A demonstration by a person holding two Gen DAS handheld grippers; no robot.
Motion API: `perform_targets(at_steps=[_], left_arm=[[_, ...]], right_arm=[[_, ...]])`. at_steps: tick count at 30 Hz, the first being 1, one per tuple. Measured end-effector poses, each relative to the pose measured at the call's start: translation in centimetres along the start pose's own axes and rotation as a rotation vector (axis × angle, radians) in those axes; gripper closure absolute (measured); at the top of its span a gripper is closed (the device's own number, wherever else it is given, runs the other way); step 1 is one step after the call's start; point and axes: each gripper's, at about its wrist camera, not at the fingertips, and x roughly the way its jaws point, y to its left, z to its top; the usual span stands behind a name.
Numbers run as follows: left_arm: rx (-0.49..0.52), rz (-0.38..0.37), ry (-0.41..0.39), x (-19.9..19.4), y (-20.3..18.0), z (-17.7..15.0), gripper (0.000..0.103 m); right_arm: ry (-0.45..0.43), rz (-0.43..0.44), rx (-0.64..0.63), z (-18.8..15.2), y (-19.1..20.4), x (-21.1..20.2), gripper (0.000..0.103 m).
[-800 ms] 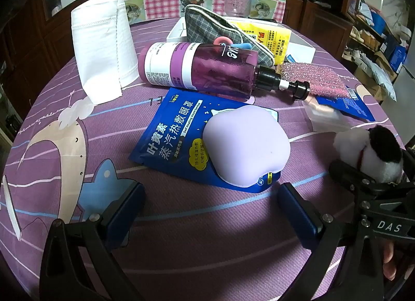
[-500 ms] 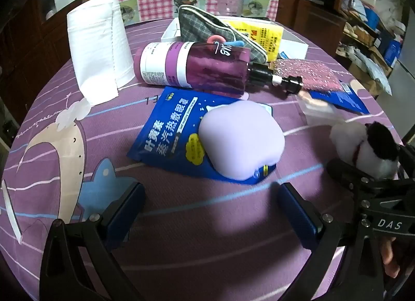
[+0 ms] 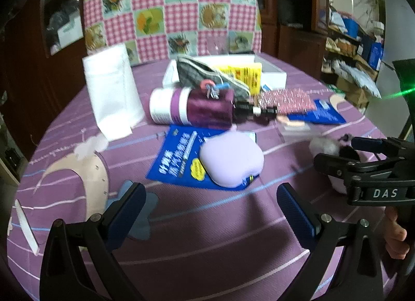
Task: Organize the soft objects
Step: 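Move the right tool toward the white plush dog toy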
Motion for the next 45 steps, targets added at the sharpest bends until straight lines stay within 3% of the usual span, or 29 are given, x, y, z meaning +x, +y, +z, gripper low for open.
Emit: perform_targets(at_steps=[12, 18, 20, 22, 25, 28, 33, 41, 45], left_arm=[[-0.076, 0.033, -0.158, -2.4, 1.1, 0.0, 0.001], [-0.094, 0.087, -0.182, -2.7, 1.5, 0.1, 0.001], [-0.104, 0.090, -0.176, -2.6, 1.7, 0.1, 0.001], [-0.109, 0.107, -0.167, -2.3, 1.9, 0.1, 0.001], [-0.120, 0.120, -0.156, -2.1, 2.2, 0.1, 0.001], [-0.123, 0.123, -0.156, -2.1, 2.2, 0.1, 0.001], [-0.123, 0.137, -0.163, -2.4, 2.1, 0.0, 0.001], [-0.124, 0.136, -0.178, -2.7, 2.1, 0.0, 0.001], [-0.123, 0.133, -0.184, -2.9, 2.1, 0.1, 0.001]], right_arm=[[-0.246, 0.016, -0.022, -0.2, 0.1, -4.5, 0.001], [-0.421, -0.174, -0.167, -1.0, 2.5, -5.5, 0.001], [-0.416, -0.171, -0.193, -0.8, 2.9, -5.5, 0.001], [-0.405, -0.107, -0.181, -0.6, 2.5, -5.4, 0.003], [-0.434, -0.032, -0.099, -0.6, 1.1, -5.9, 0.009], [-0.452, -0.030, -0.031, -0.6, 0.0, -6.0, 0.010], [-0.403, 0.040, 0.046, -0.3, -1.6, -5.8, 0.012], [-0.405, 0.048, 0.024, -0.6, -1.3, -6.4, 0.012], [-0.452, 0.052, -0.011, -0.7, -0.6, -7.4, 0.012]])
